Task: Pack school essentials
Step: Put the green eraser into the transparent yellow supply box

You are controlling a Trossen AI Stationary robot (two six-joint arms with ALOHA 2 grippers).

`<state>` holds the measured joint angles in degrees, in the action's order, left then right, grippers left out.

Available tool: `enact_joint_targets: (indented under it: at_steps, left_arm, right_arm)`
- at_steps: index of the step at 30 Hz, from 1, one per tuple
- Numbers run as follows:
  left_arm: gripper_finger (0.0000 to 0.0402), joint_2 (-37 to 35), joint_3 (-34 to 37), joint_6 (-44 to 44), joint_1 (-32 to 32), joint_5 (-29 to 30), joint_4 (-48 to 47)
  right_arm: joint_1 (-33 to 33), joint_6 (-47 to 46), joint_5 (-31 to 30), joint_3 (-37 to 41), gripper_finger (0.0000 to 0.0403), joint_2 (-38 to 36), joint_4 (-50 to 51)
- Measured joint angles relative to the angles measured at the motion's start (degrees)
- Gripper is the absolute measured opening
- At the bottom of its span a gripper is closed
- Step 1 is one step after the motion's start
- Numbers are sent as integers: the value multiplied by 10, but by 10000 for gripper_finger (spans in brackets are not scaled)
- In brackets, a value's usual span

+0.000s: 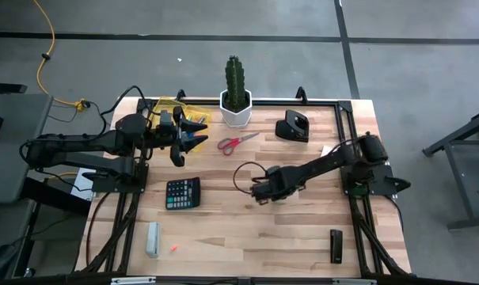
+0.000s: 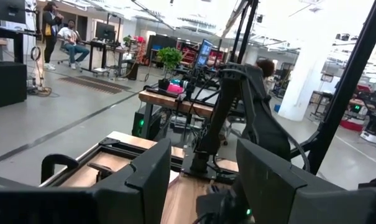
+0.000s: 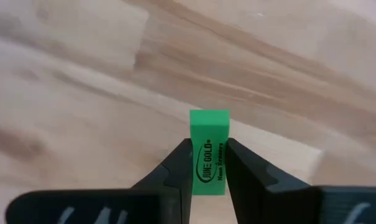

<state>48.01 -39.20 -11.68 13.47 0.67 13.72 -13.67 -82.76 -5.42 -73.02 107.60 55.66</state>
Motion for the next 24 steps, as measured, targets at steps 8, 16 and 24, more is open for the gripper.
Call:
enact_joint_targets:
  at_steps: [8,16,24]
  left_arm:
    - [170,0,0,-1,0,0,-3]
    - [170,0,0,-2,0,-5,-4]
    - [170,6,0,-2,0,0,-3]
  right_arm:
    - [9,117,-23,108,67,-137,3]
    - [42,222,-25,306,67,-340,-290]
    - [125,411,23,348,67,-424,-529]
